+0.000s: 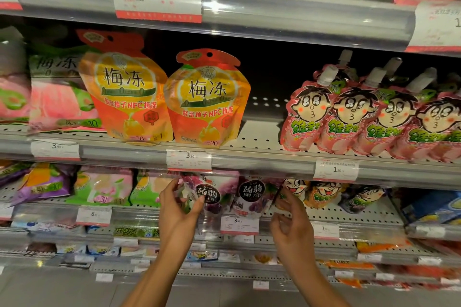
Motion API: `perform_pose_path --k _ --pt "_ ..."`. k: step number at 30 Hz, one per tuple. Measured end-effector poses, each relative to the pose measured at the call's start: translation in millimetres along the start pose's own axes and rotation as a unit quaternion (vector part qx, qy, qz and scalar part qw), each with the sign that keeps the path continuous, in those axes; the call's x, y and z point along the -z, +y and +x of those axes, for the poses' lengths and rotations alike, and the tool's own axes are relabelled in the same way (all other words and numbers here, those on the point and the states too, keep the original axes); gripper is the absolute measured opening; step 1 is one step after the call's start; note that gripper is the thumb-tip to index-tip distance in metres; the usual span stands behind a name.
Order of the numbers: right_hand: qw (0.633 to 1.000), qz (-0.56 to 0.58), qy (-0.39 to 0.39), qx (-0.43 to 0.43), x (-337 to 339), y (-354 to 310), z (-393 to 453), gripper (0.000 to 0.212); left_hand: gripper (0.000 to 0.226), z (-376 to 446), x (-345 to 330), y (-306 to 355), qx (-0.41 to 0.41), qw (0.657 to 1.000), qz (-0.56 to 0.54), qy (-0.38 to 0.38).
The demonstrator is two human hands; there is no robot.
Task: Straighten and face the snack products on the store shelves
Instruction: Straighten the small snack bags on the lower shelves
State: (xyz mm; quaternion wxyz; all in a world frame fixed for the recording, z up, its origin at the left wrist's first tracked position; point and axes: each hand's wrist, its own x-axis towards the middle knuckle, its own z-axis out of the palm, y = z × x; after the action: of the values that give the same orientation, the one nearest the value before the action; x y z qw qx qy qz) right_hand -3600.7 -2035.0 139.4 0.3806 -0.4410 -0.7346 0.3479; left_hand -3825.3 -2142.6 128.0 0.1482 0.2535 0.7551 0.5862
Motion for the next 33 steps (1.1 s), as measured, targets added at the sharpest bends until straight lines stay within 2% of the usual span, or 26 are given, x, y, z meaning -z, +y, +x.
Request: perform_pose_path --k 4,7,12,15,20,26,29,33 --pt "0.999 -0.024 -0.006 0.044 5 -4 -5 0.068 0.065 -7 6 0 -0.039 0.998 0.041 0.015" --pt "0.987 -0.087 -0.021 0.137 4 -11 -10 0.050 0.049 -14 20 9 -0.087 0.994 0.057 0.036" --pt "0.920 -0.171 -0.060 0.347 -16 -49 -7 0.040 0.030 -12 57 24 -0.179 0.975 0.106 0.081" --pt "0.897 -0.179 -0.064 0.400 -32 -81 -4 0.043 0.027 -2 78 29 -0.246 0.953 0.141 0.104" --pt "0.894 -0.245 -0.030 0.375 -53 -101 1 0.052 0.033 16 122 30 -0.279 0.936 0.176 0.124" --pt "0.901 -0.284 0.028 0.327 -76 -109 -5 0.058 0.054 47 179 22 -0.308 0.909 0.235 0.156" --pt "0.910 -0.280 0.071 0.297 -89 -117 -9 0.056 0.063 74 204 13 -0.301 0.910 0.238 0.155" --pt "0.918 -0.284 0.074 0.267 -95 -125 -12 0.068 0.066 107 221 -4 -0.293 0.914 0.238 0.150"
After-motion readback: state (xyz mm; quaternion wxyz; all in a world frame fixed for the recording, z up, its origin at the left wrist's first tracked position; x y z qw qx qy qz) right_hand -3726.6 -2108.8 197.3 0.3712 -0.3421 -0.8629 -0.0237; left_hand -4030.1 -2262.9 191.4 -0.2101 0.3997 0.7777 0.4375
